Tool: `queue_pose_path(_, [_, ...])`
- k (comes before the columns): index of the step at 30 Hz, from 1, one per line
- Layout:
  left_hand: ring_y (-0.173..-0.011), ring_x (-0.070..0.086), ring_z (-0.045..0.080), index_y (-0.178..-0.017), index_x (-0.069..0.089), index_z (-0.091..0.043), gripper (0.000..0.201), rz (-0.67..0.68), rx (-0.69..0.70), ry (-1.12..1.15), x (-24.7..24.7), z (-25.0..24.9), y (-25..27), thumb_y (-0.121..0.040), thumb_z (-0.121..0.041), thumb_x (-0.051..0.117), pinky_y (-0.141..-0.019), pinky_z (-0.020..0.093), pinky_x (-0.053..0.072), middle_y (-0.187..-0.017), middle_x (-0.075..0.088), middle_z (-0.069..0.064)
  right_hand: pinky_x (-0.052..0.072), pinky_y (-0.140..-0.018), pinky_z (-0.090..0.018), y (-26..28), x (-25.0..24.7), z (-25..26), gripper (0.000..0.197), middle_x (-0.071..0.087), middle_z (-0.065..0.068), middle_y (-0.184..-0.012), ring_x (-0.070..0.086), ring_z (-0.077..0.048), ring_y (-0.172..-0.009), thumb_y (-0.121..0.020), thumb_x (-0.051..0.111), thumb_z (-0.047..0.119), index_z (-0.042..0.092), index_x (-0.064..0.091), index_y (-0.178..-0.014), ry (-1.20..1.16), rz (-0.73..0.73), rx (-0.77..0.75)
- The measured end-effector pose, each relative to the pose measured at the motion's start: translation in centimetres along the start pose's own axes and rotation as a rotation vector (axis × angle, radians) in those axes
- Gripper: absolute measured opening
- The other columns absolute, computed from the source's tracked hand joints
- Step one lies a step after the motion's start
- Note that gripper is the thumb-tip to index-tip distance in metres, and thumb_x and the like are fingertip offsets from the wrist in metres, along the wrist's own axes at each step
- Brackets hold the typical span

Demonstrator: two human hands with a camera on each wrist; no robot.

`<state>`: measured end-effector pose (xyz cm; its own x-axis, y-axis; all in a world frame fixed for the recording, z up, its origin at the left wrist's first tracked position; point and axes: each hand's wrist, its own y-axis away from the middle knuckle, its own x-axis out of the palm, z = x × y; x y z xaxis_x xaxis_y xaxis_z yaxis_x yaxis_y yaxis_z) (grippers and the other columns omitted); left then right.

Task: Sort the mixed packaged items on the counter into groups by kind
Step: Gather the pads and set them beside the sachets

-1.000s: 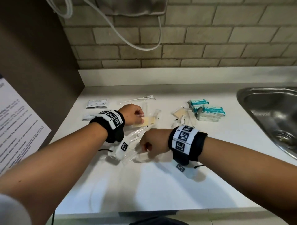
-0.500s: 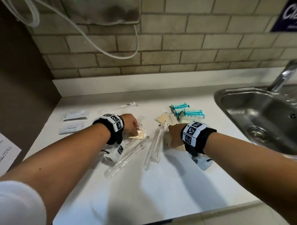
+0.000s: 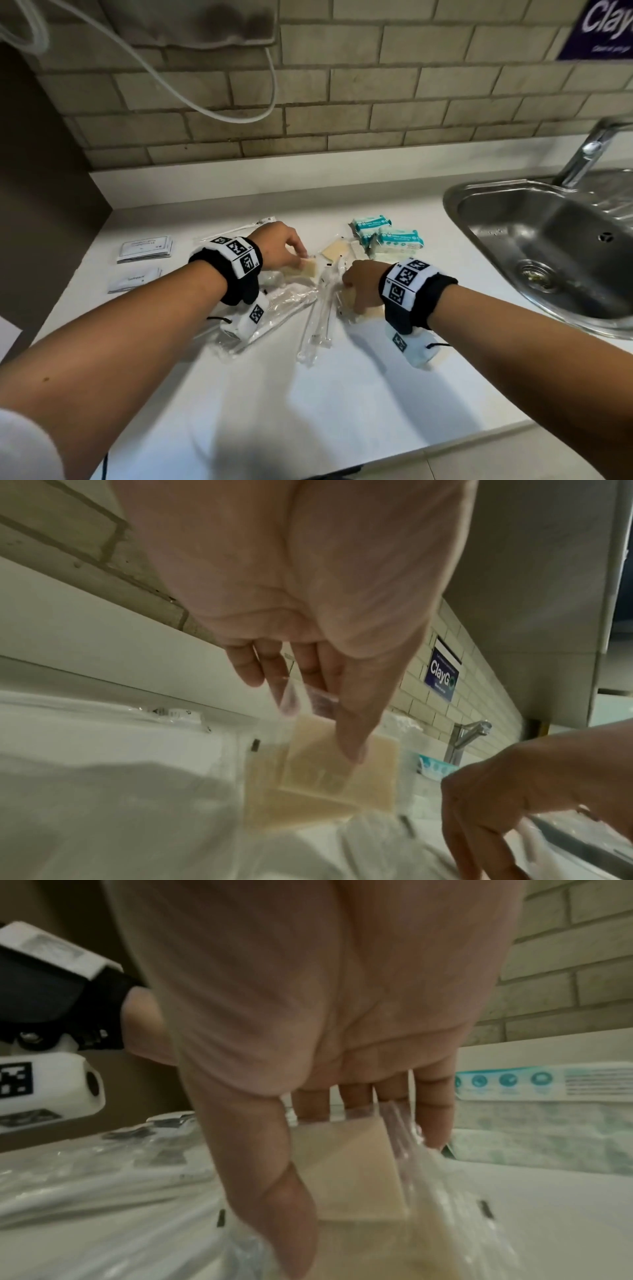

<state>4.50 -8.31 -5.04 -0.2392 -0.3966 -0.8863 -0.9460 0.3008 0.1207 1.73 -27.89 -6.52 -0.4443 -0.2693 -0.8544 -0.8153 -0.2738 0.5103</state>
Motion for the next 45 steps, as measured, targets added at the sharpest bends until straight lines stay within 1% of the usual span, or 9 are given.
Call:
queue_pose_path(4, [-0.099, 0.062, 0.014, -0.086, 0.074, -0.024, 0.013, -0.045, 0.017, 0.139, 0.2, 0.2, -0.6, -0.075, -0.028, 0.080, -0.093, 0.031, 0.046, -0.095, 0.067, -0.008, 0.043, -0.077, -0.030, 2.0, -2.1, -0.6, 0.031, 0.061, -0.004, -0.111, 0.055, -0.022, -0.094, -0.080, 0.073, 0.024, 0.014, 0.057, -0.104, -0.191, -0.023, -0.056])
queue_pose_path(9, [-0.088, 0.060, 0.017, -0.104, 0.064, -0.014, 0.016, -0.065, -0.026, 0.218, 0.9, -0.4, 0.1, -0.090, -0.022, 0.064, -0.078, 0.027, 0.046, -0.106, 0.060, -0.002, 0.038, -0.052, -0.018, 3.4, -6.1, -1.1, 0.046, 0.054, 0.003, -0.101, 0.053, -0.016, -0.082, -0.074, 0.080, 0.019, 0.014, 0.059, -0.115, -0.440, -0.265, -0.144])
queue_pose_path(15, [-0.065, 0.057, 0.014, -0.103, 0.065, -0.013, 0.021, 0.003, -0.011, 0.392, 1.0, -0.9, 1.0, -0.084, -0.008, 0.071, -0.057, 0.023, 0.048, -0.079, 0.064, 0.000, 0.033, -0.028, -0.009, 3.5, -8.2, -0.3, 0.043, 0.051, 0.008, -0.079, 0.048, -0.007, -0.060, -0.067, 0.084, 0.008, 0.016, 0.055, -0.097, -0.553, -0.322, -0.202])
queue_pose_path(18, [-0.075, 0.060, 0.020, -0.115, 0.057, -0.013, 0.043, -0.047, -0.031, 0.600, 0.5, -0.9, 1.4, -0.079, 0.006, 0.069, -0.064, 0.029, 0.051, -0.094, 0.065, 0.006, 0.035, -0.042, -0.019, 3.0, -7.4, 0.2, 0.044, 0.050, 0.009, -0.071, 0.047, -0.011, -0.060, -0.062, 0.087, 0.009, 0.018, 0.052, -0.089, -0.518, -0.288, -0.190])
queue_pose_path(22, [-0.062, 0.060, 0.011, -0.086, 0.064, -0.014, 0.015, -0.128, -0.052, 0.669, -0.2, -0.6, 2.2, -0.080, -0.003, 0.074, -0.063, 0.024, 0.052, -0.078, 0.066, 0.006, 0.034, -0.051, -0.023, 2.5, -6.3, 0.9, 0.042, 0.049, 0.009, -0.066, 0.044, -0.008, -0.057, -0.059, 0.088, 0.013, 0.019, 0.054, -0.082, -0.517, -0.299, -0.207])
queue_pose_path(26, [-0.056, 0.056, 0.003, -0.091, 0.072, -0.006, 0.012, -0.150, -0.059, 0.705, -0.3, -0.7, 3.0, -0.082, -0.012, 0.074, -0.056, 0.014, 0.047, -0.070, 0.065, 0.001, 0.037, -0.054, -0.025, 2.1, -5.6, 1.6, 0.044, 0.051, 0.008, -0.067, 0.047, -0.014, -0.061, -0.056, 0.090, 0.013, 0.020, 0.053, -0.078, -0.590, -0.352, -0.218])
queue_pose_path(31, [-0.073, 0.054, 0.019, -0.090, 0.072, -0.018, 0.006, -0.118, -0.143, 0.883, 0.6, -0.4, 3.8, -0.088, -0.021, 0.067, -0.070, 0.034, 0.048, -0.083, 0.062, 0.006, 0.047, -0.064, -0.033, 1.6, -5.5, 2.2, 0.056, 0.055, 0.001, -0.081, 0.051, -0.019, -0.069, -0.052, 0.093, 0.013, 0.016, 0.049, -0.086, -0.699, -0.438, -0.210])
queue_pose_path(40, [-0.095, 0.069, 0.040, -0.122, 0.055, -0.012, 0.057, 0.089, -0.229, 1.240, 0.7, -1.5, 5.3, -0.090, -0.059, 0.049, -0.077, 0.049, 0.058, -0.111, 0.067, 0.018, 0.044, -0.059, -0.030, 0.7, -5.4, 2.9, 0.059, 0.057, -0.005, -0.095, 0.057, -0.024, -0.078, -0.052, 0.093, 0.016, 0.015, 0.048, -0.090, -0.697, -0.496, -0.181])
queue_pose_path(45, [-0.081, 0.071, 0.033, -0.129, 0.045, -0.018, 0.043, -0.040, -0.192, 1.049, 1.1, -0.9, 5.2, -0.091, -0.018, 0.065, -0.071, 0.047, 0.061, -0.106, 0.067, 0.019, 0.044, -0.056, -0.027, 0.4, -5.6, 3.2, 0.057, 0.060, 0.000, -0.094, 0.054, -0.018, -0.070, -0.058, 0.090, 0.024, 0.017, 0.049, -0.098, -0.610, -0.484, -0.232])
